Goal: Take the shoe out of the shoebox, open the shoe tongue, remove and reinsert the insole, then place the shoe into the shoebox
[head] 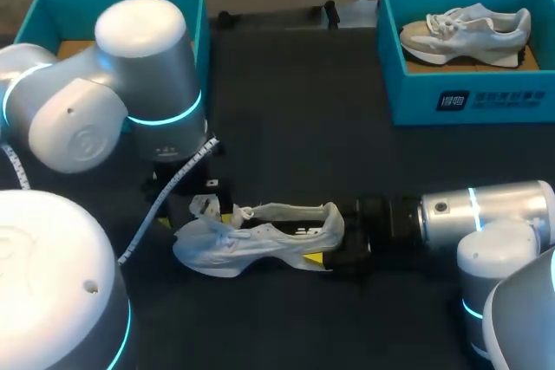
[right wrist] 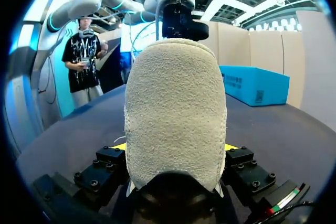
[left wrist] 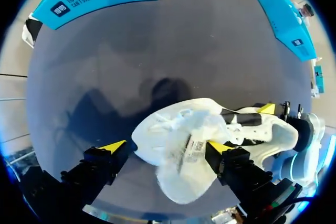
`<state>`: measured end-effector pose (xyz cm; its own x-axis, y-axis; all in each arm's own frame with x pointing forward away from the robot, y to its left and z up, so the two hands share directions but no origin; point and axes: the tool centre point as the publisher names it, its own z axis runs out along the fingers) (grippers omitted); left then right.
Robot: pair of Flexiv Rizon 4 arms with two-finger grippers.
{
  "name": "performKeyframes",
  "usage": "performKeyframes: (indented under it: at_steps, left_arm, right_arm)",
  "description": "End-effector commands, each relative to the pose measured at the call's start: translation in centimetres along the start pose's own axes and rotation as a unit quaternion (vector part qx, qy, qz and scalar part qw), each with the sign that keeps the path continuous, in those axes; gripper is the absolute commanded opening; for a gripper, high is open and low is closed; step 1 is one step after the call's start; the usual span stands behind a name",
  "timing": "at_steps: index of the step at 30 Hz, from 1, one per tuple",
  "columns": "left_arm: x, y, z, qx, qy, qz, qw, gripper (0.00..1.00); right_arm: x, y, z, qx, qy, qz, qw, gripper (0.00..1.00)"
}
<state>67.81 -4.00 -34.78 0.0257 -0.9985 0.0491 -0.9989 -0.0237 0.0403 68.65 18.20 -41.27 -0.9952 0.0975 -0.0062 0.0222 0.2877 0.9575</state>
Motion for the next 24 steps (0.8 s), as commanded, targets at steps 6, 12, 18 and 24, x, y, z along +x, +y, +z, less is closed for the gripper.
performKeyframes:
  at_steps: [6,12,18,24]
  left_arm:
    - [-0.7,0.5,-2.8,0.022,0.022,0.010,0.999,0.96]
    - [0.3,0.4,-4.7,0.039,0.035,0.035,0.998,0.94]
    - [1.4,0.1,-7.6,0.066,0.039,0.068,0.995,0.91]
    - [1.9,-0.7,-10.9,0.076,0.034,0.097,0.992,0.93]
  right_arm:
    - [0.0,0.2,0.0,0.003,0.000,0.000,1.000,0.00]
    - [0.0,0.2,0.0,0.003,0.000,0.000,1.000,0.00]
    - [0.0,0.2,0.0,0.003,0.000,0.000,1.000,0.00]
    - [0.0,0.2,0.0,0.003,0.000,0.000,1.000,0.00]
